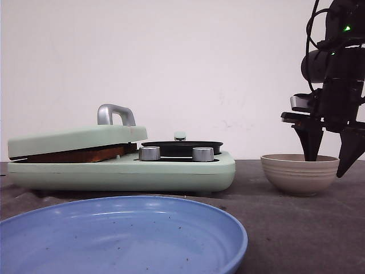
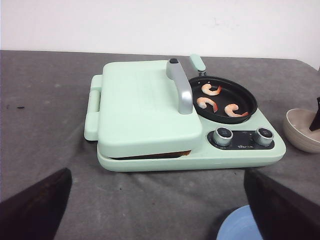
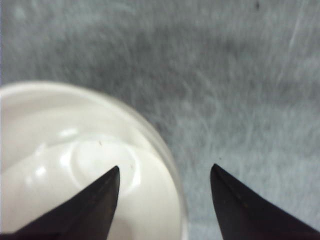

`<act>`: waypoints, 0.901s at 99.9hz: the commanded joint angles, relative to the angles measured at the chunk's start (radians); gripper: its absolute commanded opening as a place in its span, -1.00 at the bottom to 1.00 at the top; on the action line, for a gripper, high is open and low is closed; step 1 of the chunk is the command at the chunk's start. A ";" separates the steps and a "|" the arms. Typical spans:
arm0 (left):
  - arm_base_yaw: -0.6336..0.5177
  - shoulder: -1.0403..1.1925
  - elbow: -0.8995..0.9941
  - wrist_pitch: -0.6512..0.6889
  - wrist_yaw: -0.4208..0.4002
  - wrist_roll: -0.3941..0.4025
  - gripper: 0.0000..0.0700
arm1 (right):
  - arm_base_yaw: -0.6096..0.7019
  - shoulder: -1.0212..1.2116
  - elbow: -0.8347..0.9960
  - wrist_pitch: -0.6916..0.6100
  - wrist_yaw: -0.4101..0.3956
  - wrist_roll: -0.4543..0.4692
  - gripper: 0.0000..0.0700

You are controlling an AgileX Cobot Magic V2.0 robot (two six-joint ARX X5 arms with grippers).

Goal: Make breakfast with bread and shrimp
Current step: 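Open the right gripper and raise it from the bowl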

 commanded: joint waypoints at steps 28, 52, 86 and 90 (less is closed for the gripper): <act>-0.003 -0.002 0.003 0.013 0.001 -0.007 0.81 | 0.004 -0.228 0.013 0.057 -0.002 -0.003 0.03; -0.003 -0.001 0.003 0.076 0.001 -0.008 0.81 | 0.007 -0.436 0.013 0.056 -0.076 -0.055 0.02; -0.003 0.042 0.003 0.132 0.001 -0.075 0.01 | 0.047 -0.697 0.010 0.045 -0.192 -0.079 0.00; -0.003 0.053 0.003 0.146 0.001 -0.086 -0.09 | 0.062 -0.724 0.005 0.046 -0.189 -0.082 -0.12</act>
